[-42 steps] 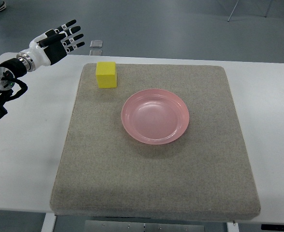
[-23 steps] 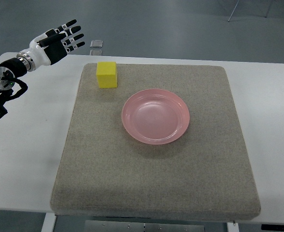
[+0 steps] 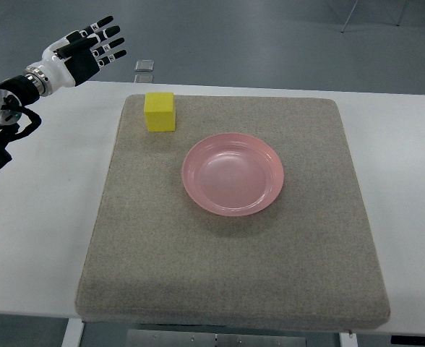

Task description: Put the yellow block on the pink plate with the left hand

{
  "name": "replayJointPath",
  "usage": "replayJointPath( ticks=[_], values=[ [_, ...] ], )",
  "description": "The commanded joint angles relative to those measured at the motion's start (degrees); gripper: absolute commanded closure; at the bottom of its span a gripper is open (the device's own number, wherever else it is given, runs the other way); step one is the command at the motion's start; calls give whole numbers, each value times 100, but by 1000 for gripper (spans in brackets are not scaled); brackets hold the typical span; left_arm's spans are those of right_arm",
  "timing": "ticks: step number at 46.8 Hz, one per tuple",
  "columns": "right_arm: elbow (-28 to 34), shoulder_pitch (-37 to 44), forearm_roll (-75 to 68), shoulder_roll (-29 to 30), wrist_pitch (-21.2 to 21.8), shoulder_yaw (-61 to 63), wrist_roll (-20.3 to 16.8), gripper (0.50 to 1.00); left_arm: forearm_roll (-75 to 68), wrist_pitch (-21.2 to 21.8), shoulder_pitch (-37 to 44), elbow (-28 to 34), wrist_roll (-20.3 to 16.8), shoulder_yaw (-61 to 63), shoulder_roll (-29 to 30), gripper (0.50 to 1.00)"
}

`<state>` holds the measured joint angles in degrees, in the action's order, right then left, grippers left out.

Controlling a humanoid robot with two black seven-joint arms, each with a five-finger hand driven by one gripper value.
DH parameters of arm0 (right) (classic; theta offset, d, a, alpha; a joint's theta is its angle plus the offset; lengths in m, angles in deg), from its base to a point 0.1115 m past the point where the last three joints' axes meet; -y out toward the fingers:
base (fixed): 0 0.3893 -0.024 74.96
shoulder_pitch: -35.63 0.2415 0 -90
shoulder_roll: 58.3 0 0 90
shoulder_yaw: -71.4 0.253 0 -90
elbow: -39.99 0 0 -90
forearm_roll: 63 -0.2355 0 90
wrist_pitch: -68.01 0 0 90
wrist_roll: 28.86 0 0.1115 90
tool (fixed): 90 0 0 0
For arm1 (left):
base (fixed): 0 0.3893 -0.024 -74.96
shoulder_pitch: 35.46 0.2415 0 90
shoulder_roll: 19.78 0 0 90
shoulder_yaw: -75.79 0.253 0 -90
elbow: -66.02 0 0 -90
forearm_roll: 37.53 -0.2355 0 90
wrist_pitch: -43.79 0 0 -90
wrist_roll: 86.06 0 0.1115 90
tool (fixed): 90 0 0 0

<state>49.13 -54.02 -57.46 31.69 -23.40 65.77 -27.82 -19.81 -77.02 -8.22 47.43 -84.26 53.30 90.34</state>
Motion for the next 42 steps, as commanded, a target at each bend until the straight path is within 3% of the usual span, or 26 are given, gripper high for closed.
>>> replayJointPath(
  ticks=[1, 9, 14, 23, 33, 42],
  values=[
    [0, 0, 0, 0, 0, 0, 1, 576, -5, -4, -8, 4, 5, 17, 10, 504],
    [0, 0, 0, 0, 0, 0, 1, 576, -470, -4, -140, 22, 5, 35, 28, 504],
    [0, 0, 0, 0, 0, -9, 1, 576, -1638, 83, -245, 13, -65, -44, 36, 504],
    [0, 0, 0, 0, 0, 0, 1, 576, -3923, 277, -430, -162, -531, -62, 63, 506],
    [0, 0, 0, 0, 0, 0, 1, 576, -6305, 286, -597, -584, -636, -53, 63, 506],
    [0, 0, 0, 0, 0, 0, 1, 576, -7151, 303, -878, -628, -786, -53, 45, 506]
  ],
)
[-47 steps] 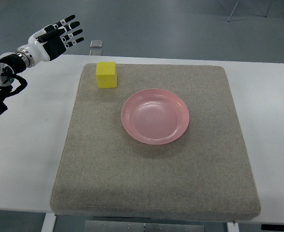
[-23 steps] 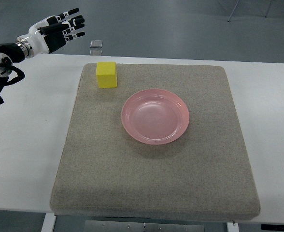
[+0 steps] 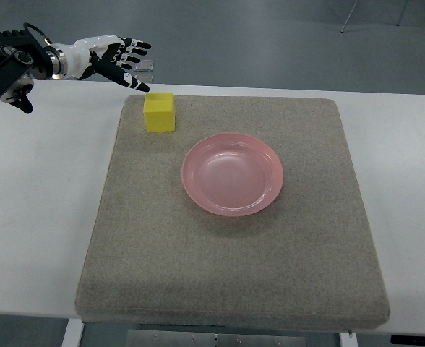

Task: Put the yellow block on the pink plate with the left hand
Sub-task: 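Move the left hand over the yellow cube and lower fingers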

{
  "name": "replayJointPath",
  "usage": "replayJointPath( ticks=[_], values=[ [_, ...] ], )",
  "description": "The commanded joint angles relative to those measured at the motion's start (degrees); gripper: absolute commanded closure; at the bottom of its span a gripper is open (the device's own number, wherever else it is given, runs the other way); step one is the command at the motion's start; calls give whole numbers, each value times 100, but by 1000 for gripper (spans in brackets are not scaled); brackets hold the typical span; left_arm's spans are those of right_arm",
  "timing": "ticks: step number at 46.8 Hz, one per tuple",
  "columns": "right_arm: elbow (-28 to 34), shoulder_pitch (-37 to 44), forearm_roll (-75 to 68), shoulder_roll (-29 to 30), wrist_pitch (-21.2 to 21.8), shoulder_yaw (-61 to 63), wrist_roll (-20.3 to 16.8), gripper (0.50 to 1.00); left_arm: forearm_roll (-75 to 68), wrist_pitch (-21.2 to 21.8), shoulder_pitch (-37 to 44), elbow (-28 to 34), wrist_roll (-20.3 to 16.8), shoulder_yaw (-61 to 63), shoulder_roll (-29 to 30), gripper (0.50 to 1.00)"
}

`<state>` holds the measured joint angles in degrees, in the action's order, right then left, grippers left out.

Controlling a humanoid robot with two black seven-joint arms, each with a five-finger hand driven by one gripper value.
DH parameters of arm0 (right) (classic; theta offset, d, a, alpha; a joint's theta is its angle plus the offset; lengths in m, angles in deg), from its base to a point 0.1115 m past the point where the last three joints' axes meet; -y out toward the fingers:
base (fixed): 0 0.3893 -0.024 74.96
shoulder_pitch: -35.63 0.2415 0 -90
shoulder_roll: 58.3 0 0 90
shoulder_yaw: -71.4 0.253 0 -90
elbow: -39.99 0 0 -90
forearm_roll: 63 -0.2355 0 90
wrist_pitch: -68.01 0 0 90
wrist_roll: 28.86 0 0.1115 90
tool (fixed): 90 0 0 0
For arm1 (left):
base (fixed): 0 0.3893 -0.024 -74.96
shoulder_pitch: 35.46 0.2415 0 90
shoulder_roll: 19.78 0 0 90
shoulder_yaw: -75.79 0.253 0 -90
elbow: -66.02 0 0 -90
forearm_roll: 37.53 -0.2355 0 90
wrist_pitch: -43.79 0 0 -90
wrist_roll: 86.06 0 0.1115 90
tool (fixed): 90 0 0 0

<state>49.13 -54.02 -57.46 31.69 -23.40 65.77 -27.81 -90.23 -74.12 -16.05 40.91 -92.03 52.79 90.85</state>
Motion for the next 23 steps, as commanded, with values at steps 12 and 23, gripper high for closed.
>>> replayJointPath(
  ticks=[12, 23],
  values=[
    [0, 0, 0, 0, 0, 0, 0, 576, -1382, 338, -236, -2, -27, 164, -172, 506],
    [0, 0, 0, 0, 0, 0, 0, 576, -1655, 453, -262, 42, -62, 814, -568, 506]
  ],
)
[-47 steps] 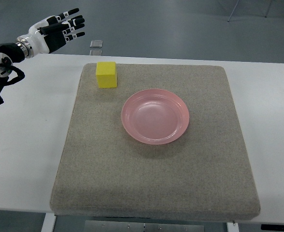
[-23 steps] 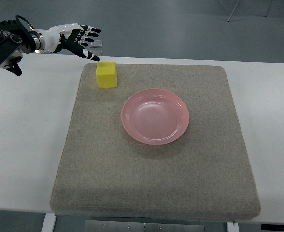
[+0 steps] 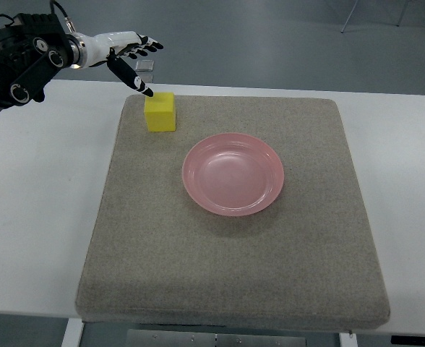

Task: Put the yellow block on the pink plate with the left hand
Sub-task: 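Move the left hand over the yellow cube and lower fingers, then close the left hand fingers around the yellow cube and lift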

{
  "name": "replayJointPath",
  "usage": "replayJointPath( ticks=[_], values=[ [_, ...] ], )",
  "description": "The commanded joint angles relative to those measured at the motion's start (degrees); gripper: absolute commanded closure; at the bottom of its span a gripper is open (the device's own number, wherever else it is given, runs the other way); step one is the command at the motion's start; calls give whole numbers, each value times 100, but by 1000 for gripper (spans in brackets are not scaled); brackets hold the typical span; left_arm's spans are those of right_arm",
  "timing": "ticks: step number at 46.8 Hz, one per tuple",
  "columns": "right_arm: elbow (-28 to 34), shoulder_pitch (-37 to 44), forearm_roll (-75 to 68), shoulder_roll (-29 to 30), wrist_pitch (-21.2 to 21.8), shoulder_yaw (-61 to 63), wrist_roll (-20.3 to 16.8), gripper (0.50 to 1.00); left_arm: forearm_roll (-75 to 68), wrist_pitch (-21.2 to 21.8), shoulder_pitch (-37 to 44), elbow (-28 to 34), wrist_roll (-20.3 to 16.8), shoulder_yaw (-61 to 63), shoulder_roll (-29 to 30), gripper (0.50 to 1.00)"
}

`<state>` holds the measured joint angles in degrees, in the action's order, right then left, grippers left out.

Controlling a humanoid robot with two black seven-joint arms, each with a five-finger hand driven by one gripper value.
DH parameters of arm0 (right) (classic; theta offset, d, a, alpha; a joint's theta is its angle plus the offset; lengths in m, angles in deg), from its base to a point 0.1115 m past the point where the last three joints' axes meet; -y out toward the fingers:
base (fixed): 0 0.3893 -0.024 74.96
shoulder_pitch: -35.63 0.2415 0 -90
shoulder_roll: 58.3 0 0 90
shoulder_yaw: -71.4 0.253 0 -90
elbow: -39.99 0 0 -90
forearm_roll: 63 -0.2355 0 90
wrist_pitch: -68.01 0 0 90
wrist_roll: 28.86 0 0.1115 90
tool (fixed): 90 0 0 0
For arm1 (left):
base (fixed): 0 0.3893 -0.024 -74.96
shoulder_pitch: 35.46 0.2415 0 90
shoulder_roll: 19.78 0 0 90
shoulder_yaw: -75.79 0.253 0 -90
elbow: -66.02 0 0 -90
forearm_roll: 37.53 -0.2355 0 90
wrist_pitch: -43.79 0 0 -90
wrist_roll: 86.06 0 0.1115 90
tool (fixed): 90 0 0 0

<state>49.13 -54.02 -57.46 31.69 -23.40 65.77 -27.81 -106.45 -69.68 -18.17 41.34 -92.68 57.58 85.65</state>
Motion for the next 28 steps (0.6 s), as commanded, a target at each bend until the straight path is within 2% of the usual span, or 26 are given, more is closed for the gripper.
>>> replayJointPath(
  ticks=[1, 10, 28],
  values=[
    [0, 0, 0, 0, 0, 0, 0, 576, -34, 9, -59, -2, 3, 431, -49, 506],
    [0, 0, 0, 0, 0, 0, 0, 576, -95, 123, -24, 33, 3, 608, -356, 512],
    [0, 0, 0, 0, 0, 0, 0, 576, -1484, 1046, 363, 227, 3, 617, -717, 519]
  ],
)
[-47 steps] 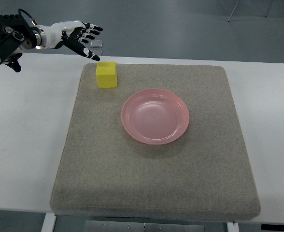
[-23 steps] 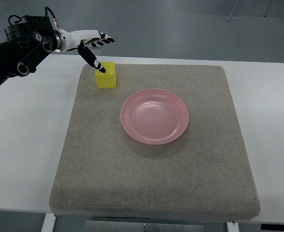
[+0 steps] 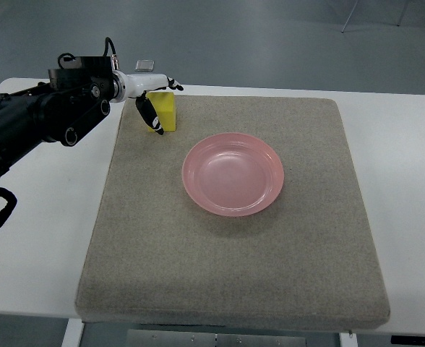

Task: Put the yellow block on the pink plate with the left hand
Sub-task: 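Close the left hand fingers around the yellow cube and lift, then carry the yellow cube with the left hand onto the pink plate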

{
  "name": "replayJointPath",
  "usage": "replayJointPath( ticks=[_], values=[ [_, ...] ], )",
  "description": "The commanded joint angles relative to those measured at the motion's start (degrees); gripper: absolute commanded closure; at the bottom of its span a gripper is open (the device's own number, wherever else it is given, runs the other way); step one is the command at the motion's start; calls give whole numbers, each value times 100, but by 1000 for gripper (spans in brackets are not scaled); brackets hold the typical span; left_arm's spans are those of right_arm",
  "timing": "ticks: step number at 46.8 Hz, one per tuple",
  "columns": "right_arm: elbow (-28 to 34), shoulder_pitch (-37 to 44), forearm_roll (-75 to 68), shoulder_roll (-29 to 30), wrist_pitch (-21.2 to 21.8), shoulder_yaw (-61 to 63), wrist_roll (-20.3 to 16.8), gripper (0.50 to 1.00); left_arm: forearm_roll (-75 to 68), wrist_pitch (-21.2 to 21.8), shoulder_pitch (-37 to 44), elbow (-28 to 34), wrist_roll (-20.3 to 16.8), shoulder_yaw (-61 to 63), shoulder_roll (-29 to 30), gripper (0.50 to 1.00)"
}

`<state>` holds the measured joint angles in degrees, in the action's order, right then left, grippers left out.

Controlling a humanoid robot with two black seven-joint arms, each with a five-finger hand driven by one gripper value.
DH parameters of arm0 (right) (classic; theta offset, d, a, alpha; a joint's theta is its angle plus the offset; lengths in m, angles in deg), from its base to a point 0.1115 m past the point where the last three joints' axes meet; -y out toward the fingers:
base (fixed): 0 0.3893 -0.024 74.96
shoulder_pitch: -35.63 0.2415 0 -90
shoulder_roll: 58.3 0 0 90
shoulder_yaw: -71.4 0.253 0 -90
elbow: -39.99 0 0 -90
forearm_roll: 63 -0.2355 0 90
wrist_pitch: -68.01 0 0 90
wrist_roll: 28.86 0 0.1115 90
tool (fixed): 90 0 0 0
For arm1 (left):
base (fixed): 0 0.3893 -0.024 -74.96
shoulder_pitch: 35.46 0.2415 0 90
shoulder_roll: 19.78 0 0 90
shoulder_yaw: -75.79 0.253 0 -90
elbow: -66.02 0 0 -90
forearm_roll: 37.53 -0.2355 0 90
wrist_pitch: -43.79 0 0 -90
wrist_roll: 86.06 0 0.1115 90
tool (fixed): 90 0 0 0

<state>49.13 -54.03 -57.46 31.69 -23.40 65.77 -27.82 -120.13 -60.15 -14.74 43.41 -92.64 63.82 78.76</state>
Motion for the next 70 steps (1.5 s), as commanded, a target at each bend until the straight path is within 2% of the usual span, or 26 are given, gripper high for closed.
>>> replayJointPath(
  ticks=[1, 6, 14, 22, 25, 28, 30, 38, 44, 50, 55, 62, 70],
  values=[
    [0, 1, 0, 0, 0, 0, 1, 576, -116, 93, 20, 29, -1, -7, -37, 525],
    [0, 1, 0, 0, 0, 0, 1, 576, -125, 102, 11, 29, -1, -7, -63, 564],
    [0, 1, 0, 0, 0, 0, 1, 576, -221, 102, -33, 29, -1, -7, -63, 696],
    [0, 1, 0, 0, 0, 0, 1, 576, -265, 111, -85, 38, -1, -7, -19, 893],
    [0, 1, 0, 0, 0, 0, 1, 576, -265, 120, -129, 38, -1, -7, 7, 917],
    [0, 1, 0, 0, 0, 0, 1, 576, -265, 128, -182, 38, -1, -7, 33, 979],
    [0, 1, 0, 0, 0, 0, 1, 576, -256, 128, -208, 29, -1, -16, 42, 1000],
    [0, 1, 0, 0, 0, 0, 1, 576, -221, 128, -340, -111, -1, -25, 183, 1000],
    [0, 1, 0, 0, 0, 0, 1, 576, -212, 128, -402, -576, -1, -33, 402, 1000],
    [0, 1, 0, 0, 0, 0, 1, 576, -212, 120, -472, -989, -1, -42, 376, 1000],
    [0, 1, 0, 0, 0, 0, 1, 576, -204, 93, -454, -1630, -1, -86, 481, 1000],
    [0, 1, 0, 0, 0, 0, 1, 576, -204, 93, -446, -2843, -1, -95, 947, 1000],
    [0, 1, 0, 0, 0, 0, 1, 576, -239, 58, -419, -3828, -1, -7, 1071, 1000]
  ],
)
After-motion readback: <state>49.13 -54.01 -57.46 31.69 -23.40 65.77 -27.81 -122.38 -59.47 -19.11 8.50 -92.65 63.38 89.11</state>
